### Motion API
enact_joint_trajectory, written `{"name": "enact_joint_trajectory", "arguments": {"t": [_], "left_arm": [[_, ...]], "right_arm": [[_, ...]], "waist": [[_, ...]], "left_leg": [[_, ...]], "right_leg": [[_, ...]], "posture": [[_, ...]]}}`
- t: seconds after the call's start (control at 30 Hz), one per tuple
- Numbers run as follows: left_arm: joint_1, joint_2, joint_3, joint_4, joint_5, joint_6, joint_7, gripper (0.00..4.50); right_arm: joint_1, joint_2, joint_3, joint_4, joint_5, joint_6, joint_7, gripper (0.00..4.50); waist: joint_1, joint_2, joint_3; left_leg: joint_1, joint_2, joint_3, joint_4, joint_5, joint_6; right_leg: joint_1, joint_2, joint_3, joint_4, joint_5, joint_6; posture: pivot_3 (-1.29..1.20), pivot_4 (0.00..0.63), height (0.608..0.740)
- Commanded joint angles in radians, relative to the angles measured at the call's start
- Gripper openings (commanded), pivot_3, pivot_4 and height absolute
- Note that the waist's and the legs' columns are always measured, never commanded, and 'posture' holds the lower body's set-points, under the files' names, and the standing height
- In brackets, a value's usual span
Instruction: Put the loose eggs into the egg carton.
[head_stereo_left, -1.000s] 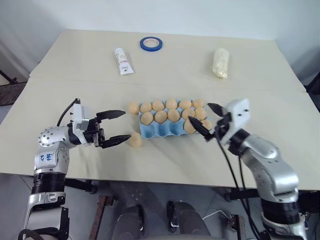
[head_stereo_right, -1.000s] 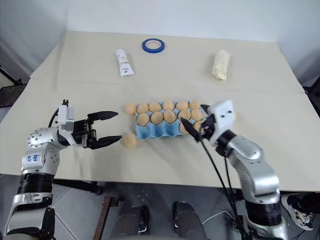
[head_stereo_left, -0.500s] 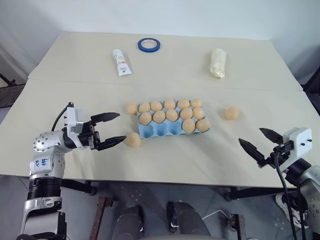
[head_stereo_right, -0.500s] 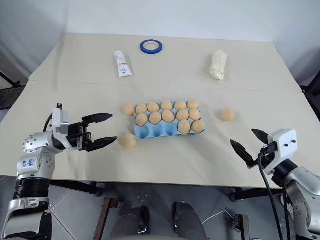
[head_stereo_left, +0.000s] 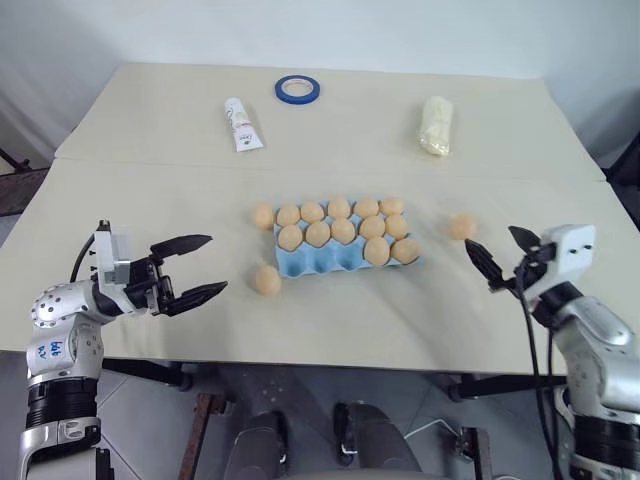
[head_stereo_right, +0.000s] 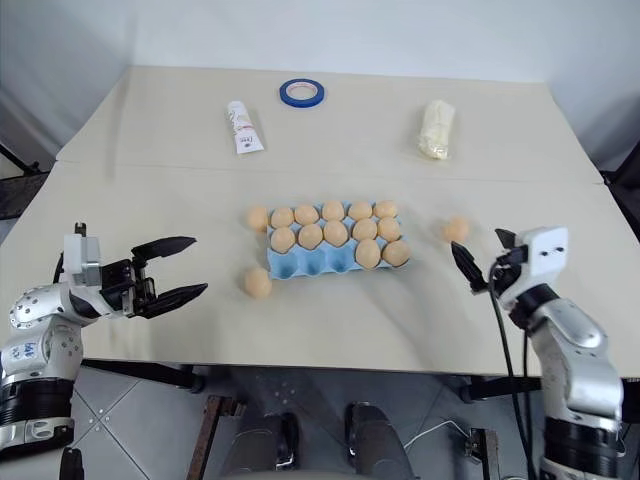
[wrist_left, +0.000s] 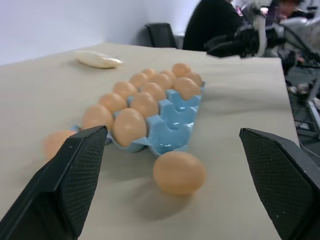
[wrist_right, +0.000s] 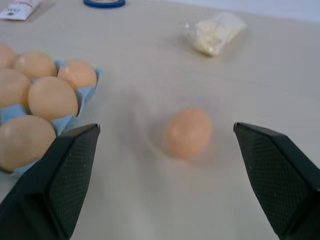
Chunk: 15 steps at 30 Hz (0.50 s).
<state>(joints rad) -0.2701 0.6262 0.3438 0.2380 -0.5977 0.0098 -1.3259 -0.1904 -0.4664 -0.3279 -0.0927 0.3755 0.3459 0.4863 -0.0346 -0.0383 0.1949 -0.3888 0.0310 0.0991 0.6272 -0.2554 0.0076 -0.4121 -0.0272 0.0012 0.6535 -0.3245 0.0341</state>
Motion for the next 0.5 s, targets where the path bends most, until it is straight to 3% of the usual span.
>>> {"name": "enact_joint_trajectory", "arguments": {"t": [0.03, 0.47, 0.5], "left_arm": [[0.010, -0.002, 0.018, -0.047, -0.037, -0.005, -0.007, 4.50], [0.041, 0.012, 0.012, -0.057, -0.041, 0.015, -0.031, 4.50], [0.045, 0.010, 0.011, -0.061, -0.042, 0.015, -0.028, 4.50]], "right_arm": [[-0.108, 0.022, 0.037, 0.128, -0.069, -0.060, -0.069, 4.48], [-0.318, 0.052, 0.118, 0.500, -0.204, -0.231, -0.140, 4.48], [-0.325, 0.055, 0.119, 0.513, -0.210, -0.243, -0.150, 4.31]], "waist": [[0.000, 0.000, 0.000], [-0.013, 0.001, 0.000], [-0.016, 0.001, 0.000]], "left_leg": [[-0.001, 0.000, 0.000, 0.000, 0.000, 0.000], [-0.001, 0.000, 0.000, 0.000, 0.000, 0.000], [-0.001, 0.000, 0.000, 0.000, 0.000, 0.000]], "right_leg": [[0.000, 0.000, 0.000, 0.000, 0.000, 0.000], [0.000, 0.000, 0.000, 0.000, 0.000, 0.000], [0.000, 0.000, 0.000, 0.001, 0.000, 0.000]], "posture": [[0.00, 0.150, 0.740], [0.00, 0.150, 0.740], [0.00, 0.150, 0.740]]}}
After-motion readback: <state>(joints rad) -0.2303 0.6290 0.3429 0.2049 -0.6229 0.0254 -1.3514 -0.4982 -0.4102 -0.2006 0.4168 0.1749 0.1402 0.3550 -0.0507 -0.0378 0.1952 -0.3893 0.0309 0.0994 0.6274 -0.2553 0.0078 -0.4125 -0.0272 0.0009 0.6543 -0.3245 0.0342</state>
